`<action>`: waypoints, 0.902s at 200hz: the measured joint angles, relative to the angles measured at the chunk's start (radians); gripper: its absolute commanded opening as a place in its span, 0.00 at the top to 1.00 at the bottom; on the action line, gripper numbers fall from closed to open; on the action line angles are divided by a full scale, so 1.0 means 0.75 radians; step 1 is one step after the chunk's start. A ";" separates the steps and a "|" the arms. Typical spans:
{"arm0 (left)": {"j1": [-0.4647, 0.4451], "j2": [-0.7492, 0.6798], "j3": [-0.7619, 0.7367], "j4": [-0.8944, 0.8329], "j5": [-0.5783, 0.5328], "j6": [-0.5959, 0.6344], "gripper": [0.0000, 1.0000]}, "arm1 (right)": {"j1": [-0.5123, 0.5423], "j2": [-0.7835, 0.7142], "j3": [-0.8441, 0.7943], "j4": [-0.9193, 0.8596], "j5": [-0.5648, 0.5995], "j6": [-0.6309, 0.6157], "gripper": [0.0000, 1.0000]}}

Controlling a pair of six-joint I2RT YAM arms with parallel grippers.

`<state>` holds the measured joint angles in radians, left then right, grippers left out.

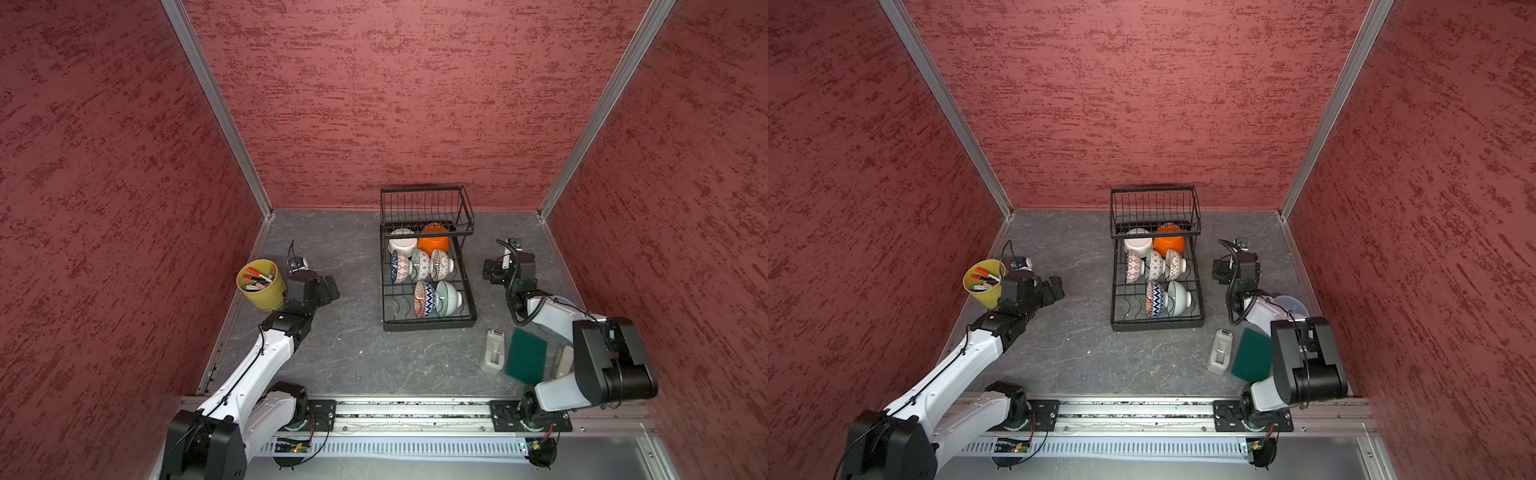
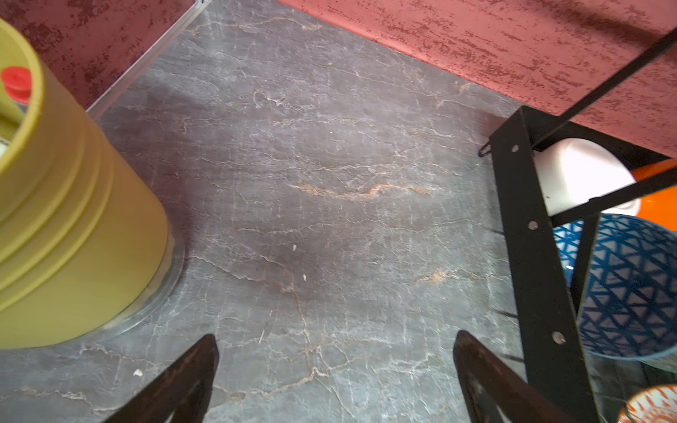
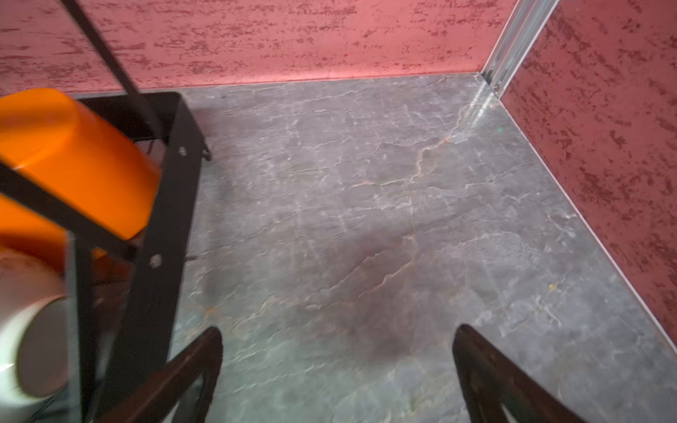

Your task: Load the bowls into the dish rack

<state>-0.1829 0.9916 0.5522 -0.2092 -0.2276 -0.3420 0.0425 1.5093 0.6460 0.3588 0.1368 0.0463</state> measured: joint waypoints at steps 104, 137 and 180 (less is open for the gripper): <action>0.175 0.065 -0.064 0.284 -0.009 0.127 0.01 | -0.156 0.018 -0.421 0.720 -0.219 -0.032 0.01; 0.207 0.106 -0.117 0.431 -0.009 0.173 0.01 | -0.156 0.048 -0.513 0.910 -0.281 -0.038 0.01; 0.252 0.225 -0.182 0.697 0.004 0.241 0.01 | -0.156 0.049 -0.513 1.018 -0.300 -0.038 0.01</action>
<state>0.0059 1.1603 0.4160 0.3138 -0.2249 -0.1612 -0.0746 1.5459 0.2611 1.1225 -0.0883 0.0177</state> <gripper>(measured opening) 0.994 0.989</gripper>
